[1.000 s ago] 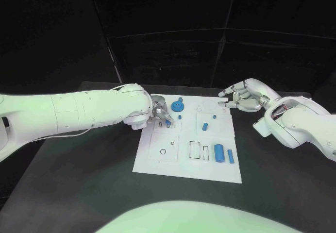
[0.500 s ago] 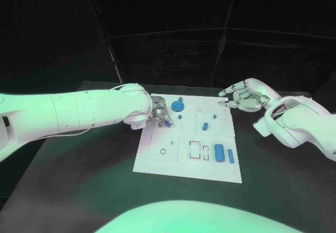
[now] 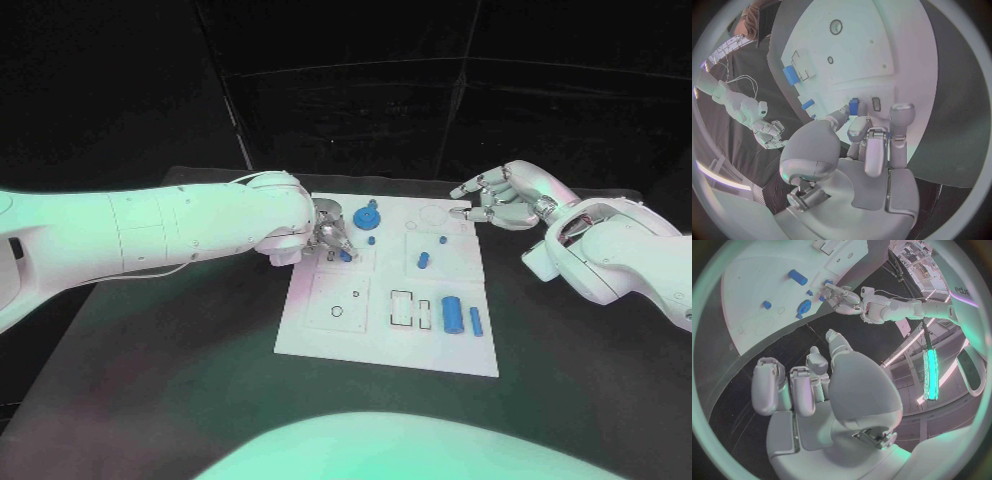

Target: Assemble the parts on the task board

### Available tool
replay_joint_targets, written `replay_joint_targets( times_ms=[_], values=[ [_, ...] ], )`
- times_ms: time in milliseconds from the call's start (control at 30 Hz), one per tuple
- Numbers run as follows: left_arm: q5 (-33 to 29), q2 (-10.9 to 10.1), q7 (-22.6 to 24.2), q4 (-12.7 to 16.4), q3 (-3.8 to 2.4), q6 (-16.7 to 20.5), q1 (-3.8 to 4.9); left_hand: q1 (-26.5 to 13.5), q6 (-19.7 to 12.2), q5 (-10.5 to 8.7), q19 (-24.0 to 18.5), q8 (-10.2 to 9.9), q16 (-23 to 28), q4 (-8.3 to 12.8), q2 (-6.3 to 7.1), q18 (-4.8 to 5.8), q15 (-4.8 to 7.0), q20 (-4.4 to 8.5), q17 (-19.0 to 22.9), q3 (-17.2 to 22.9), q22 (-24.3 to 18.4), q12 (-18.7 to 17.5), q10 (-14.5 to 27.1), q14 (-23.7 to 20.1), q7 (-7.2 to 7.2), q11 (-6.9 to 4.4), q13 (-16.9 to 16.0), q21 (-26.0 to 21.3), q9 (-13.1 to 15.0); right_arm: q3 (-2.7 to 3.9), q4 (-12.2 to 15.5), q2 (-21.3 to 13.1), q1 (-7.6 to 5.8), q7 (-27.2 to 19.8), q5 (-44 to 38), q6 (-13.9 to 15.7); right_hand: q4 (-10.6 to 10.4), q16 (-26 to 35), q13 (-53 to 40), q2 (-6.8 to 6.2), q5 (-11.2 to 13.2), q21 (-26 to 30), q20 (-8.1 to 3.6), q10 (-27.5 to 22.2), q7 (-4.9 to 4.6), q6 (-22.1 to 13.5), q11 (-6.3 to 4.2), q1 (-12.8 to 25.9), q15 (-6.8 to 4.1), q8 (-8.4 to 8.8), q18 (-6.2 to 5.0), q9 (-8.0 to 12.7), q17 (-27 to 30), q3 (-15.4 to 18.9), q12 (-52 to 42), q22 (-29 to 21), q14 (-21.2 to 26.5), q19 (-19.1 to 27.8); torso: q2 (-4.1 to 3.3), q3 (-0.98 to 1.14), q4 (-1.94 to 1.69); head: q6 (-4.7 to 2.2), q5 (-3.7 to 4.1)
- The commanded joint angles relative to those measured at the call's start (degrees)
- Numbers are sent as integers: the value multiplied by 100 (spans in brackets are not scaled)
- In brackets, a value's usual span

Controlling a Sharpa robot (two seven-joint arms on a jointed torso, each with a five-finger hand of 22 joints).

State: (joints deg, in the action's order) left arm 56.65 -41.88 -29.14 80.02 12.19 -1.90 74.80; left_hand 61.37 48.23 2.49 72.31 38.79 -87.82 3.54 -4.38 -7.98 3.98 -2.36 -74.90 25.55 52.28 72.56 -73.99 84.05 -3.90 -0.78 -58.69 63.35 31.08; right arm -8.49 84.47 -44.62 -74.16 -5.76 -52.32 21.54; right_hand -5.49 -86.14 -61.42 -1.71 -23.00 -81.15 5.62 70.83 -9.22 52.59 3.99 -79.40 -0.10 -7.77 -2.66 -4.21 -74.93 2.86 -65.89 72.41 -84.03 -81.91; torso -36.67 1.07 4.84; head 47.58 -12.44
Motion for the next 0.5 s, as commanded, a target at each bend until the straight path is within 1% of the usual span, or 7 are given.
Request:
replay_joint_targets(
  times_ms=[33, 167, 300, 500],
  values=[
    [34, 24, -40, -16, 7, -139, 1, 51, -1, 23, 38, 28, -17, 784, 9, 36, 19, 21, -1008, 830, 5, -32, -36, 491, 43, -2, 5, 32, 9, 4, 6, 10, -10, -42, 14, -15, -24, 26, 1, 46, -26, 35, 1, -19, 15, -13, -3, -28, -33, -27, -103, 7, -1024, 20, 8, -1, -455, 24, -2, 3, 5, 6, 7],
    [34, 57, -41, -55, 9, -156, 1, 51, 0, 22, 38, 29, -17, 782, 13, 36, 19, 21, -1008, 836, 4, -29, -39, 491, 42, -2, 0, 31, 10, 4, 7, 13, -10, -39, 14, -15, -24, 26, 1, 46, -26, 35, 1, -19, 15, -13, -3, -28, -33, -27, -103, 7, -1024, 20, 8, -1, -455, 24, -2, 1, 5, 3, 10],
    [34, 84, -47, -92, 11, -201, 1, 50, 0, 22, 36, 30, -18, 779, 19, 35, 19, 21, -1012, 844, 0, -21, -47, 491, 41, -1, -14, 28, 12, 4, 10, 13, -10, -36, 14, -13, -24, 26, 1, 46, -26, 35, 1, -19, 15, -13, -3, -28, -33, -27, -103, 7, -1024, 20, 8, -1, -455, 24, -4, 6, 5, 4, 15],
    [32, 117, -56, -142, 15, -269, 1, 2, 26, 22, 52, 46, -29, 737, 101, 41, 20, 21, -1039, 867, 35, 4, -80, 497, 51, -5, -55, 50, 31, 4, 13, 22, -10, -33, 14, -13, -24, 26, 1, 46, -26, 35, 1, -19, 15, -13, -3, -28, -33, -27, -103, 7, -1024, 20, 8, -1, -455, 24, -1, 4, 2, 16, 21]
  ],
)
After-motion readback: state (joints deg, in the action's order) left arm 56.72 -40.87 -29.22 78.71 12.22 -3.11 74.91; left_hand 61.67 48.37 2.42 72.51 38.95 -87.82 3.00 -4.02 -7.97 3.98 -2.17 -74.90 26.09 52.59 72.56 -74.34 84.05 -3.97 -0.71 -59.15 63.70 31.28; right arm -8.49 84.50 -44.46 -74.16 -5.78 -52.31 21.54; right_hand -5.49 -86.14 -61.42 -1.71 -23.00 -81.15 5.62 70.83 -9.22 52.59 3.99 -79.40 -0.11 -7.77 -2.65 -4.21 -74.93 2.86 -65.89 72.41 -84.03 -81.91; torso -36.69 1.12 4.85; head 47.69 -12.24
